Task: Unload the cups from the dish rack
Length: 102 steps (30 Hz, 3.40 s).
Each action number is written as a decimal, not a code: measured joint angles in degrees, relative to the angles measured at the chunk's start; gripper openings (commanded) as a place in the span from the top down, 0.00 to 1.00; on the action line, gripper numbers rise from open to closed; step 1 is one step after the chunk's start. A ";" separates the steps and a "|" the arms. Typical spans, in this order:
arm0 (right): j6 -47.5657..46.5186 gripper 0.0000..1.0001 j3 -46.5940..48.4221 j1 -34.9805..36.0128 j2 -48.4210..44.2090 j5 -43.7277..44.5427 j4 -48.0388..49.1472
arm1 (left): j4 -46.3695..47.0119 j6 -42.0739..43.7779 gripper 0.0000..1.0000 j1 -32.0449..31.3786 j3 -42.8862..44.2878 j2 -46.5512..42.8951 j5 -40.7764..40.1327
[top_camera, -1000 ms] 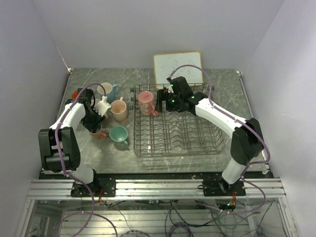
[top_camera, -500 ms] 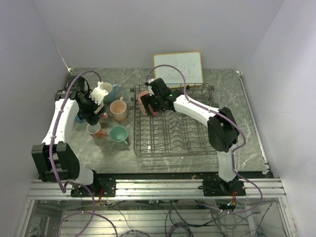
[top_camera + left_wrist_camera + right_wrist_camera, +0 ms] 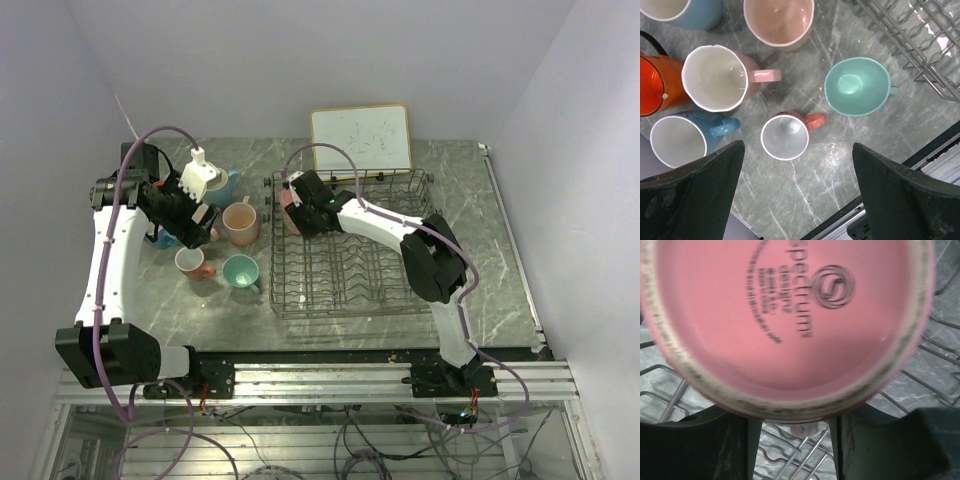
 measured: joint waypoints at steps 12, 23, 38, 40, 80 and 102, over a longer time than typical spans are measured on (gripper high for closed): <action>0.92 1.00 -0.57 1.29 -0.33 4.07 0.17 | 1.11 0.33 0.00 0.00 -3.26 -3.72 3.21; 5.81 1.00 -0.61 1.33 -9.66 2.10 -5.33 | 7.48 5.29 0.00 0.00 -12.72 -11.58 7.65; 30.25 1.00 -12.96 2.16 -33.57 -18.71 2.21 | 21.97 15.30 0.00 0.00 -28.74 -33.59 13.99; 33.88 1.00 -14.32 2.56 -34.36 -21.99 4.83 | 24.50 15.26 0.01 -0.02 -28.79 -34.36 15.19; 96.24 0.97 -35.08 14.19 -26.69 -42.16 81.96 | 28.48 6.19 0.78 0.04 -19.63 -34.99 26.71; 85.53 0.15 -42.07 0.90 -44.68 -41.59 59.91 | 4.50 8.66 0.93 7.85 -7.39 -12.96 -18.91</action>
